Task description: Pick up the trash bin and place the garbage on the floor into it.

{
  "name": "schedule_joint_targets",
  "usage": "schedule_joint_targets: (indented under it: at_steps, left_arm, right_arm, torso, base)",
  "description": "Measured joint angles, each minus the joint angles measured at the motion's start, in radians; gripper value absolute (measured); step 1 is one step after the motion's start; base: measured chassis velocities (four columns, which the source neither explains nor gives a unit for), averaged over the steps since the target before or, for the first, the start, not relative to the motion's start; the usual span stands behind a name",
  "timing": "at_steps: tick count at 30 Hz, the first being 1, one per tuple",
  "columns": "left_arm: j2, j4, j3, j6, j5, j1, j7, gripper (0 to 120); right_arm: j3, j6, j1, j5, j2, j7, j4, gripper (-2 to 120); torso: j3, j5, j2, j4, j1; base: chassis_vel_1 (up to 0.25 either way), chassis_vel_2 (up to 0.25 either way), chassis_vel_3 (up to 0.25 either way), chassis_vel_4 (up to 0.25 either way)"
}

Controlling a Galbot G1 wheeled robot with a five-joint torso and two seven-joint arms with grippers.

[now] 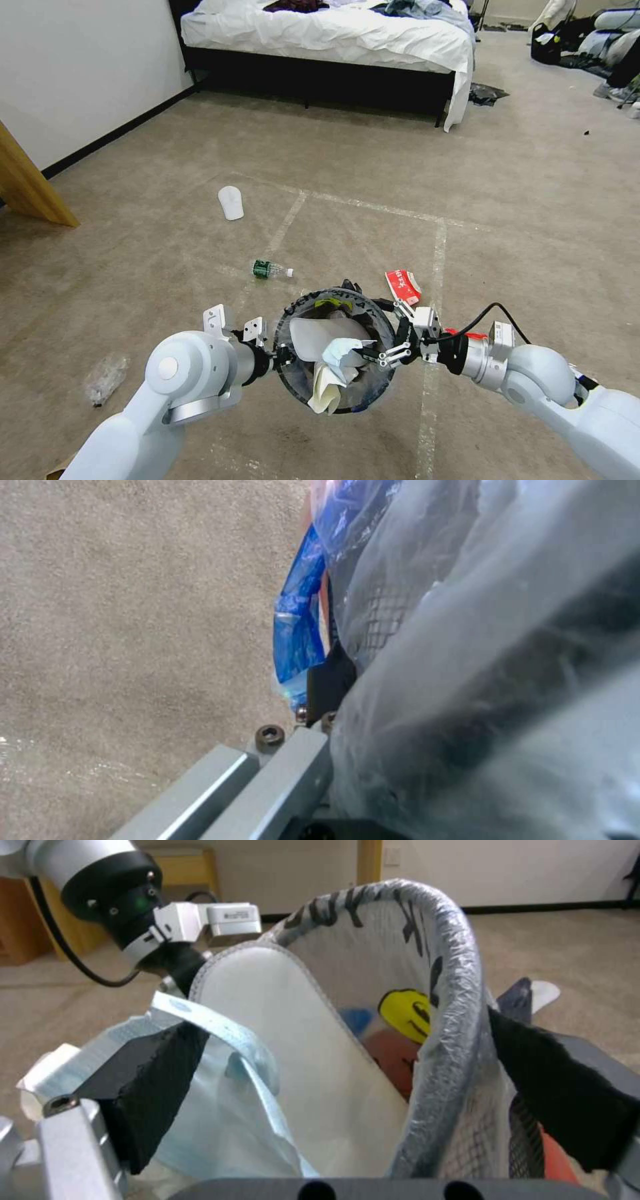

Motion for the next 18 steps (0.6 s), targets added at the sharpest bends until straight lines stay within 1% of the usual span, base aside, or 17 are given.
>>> schedule_joint_targets:
  at_steps: [11,16,18]
  left_arm:
    - [-0.005,0.009,-0.002,0.001,0.011,-0.001,0.009,0]
    - [-0.011,0.016,-0.003,0.001,0.024,-0.002,0.014,0]
    - [-0.013,0.017,-0.003,0.002,0.026,-0.001,0.016,0]
  right_arm:
    - [-0.002,-0.008,0.000,0.018,-0.009,0.005,0.022,100]
    - [-0.001,-0.034,0.001,0.089,-0.039,0.006,0.077,100]
    - [0.001,-0.038,0.005,0.097,-0.045,0.006,0.087,100]
  torso:
    - [0.000,0.0000,0.000,0.0000,0.000]
    - [0.000,-0.0001,0.000,-0.0002,0.000]
    - [0.000,0.0000,0.000,0.0001,0.000]
  base:
    - [0.000,0.000,0.000,0.000]
    - [0.000,0.000,0.000,0.000]
    - [0.000,0.000,0.000,0.000]
